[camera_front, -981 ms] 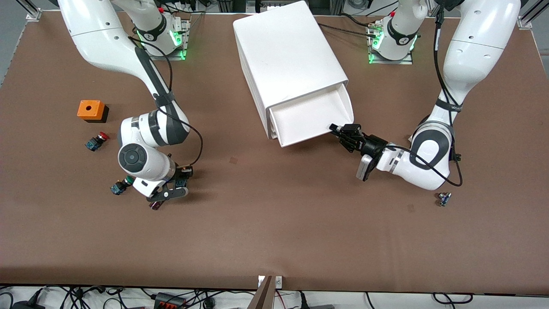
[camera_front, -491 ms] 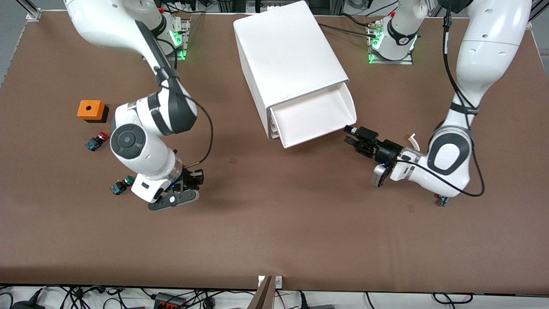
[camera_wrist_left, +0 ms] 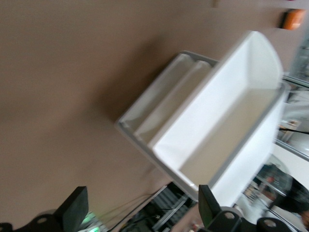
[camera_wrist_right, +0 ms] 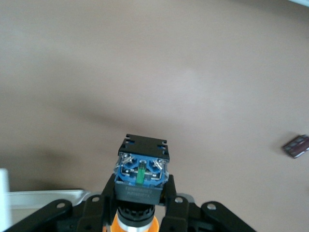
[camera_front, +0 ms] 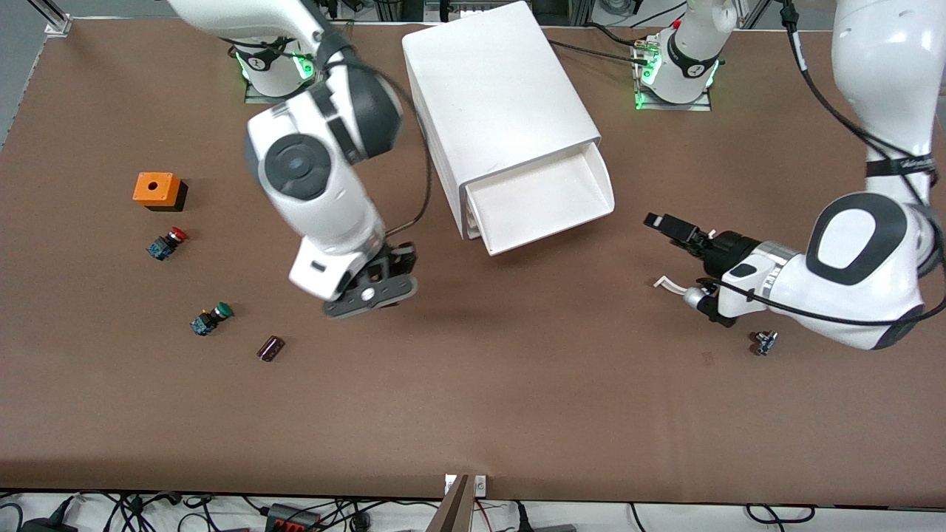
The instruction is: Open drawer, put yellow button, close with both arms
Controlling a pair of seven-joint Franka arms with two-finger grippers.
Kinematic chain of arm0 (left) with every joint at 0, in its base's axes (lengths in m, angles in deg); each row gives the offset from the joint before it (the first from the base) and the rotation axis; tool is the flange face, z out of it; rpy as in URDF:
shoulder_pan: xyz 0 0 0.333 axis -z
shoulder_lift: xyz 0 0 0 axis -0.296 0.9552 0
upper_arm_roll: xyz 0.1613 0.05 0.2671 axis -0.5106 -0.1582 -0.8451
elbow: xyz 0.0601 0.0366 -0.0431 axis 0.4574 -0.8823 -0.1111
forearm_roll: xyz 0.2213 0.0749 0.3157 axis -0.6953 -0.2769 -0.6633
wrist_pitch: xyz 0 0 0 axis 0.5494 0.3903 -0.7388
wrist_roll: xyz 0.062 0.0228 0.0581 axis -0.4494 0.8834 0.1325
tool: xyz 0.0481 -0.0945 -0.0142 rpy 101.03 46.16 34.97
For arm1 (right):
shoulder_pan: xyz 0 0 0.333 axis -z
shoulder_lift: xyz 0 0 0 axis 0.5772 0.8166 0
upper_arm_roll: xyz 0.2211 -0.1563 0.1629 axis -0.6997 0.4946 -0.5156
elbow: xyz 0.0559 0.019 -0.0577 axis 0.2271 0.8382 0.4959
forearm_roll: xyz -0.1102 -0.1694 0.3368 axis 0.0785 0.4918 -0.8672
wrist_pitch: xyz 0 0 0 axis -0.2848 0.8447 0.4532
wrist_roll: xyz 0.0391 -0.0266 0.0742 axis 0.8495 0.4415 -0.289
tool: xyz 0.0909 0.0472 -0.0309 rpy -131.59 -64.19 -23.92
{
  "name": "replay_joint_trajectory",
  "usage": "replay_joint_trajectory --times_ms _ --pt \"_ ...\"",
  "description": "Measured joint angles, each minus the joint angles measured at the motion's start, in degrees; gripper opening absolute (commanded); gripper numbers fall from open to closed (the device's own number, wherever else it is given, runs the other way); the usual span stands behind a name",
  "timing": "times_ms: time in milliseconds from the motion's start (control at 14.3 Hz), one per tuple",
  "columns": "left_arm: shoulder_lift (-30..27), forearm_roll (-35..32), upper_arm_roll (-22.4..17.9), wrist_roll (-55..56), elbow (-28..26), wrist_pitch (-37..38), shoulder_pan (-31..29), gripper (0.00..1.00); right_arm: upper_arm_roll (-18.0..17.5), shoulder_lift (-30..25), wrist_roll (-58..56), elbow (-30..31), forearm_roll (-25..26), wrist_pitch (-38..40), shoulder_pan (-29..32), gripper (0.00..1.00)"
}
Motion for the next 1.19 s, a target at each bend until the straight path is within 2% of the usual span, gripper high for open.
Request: replay_joint_trajectory --times_ms 280,491,701,1192 --pt "-1.2 -16.8 0.0 1.5 3.0 -1.3 1.2 1.0 0.0 0.4 5.9 -2.3 0.0 -0.2 -6.7 0.0" --pt "-0.9 -23.9 -0.1 1.7 3.2 -6.8 1.2 1.0 0.0 0.5 9.2 -3.8 0.0 -0.2 -10.3 0.0" --pt "-0.4 -26.5 -0.2 2.1 3.2 -9.8 1.2 1.0 0.0 0.7 11.5 -4.7 0.0 -0.8 -12.3 0.0" --pt "0.9 -26.7 -0.8 4.2 3.2 -13.9 0.9 1.0 0.0 4.6 17.1 -4.9 0.0 -5.0 -16.2 0.0"
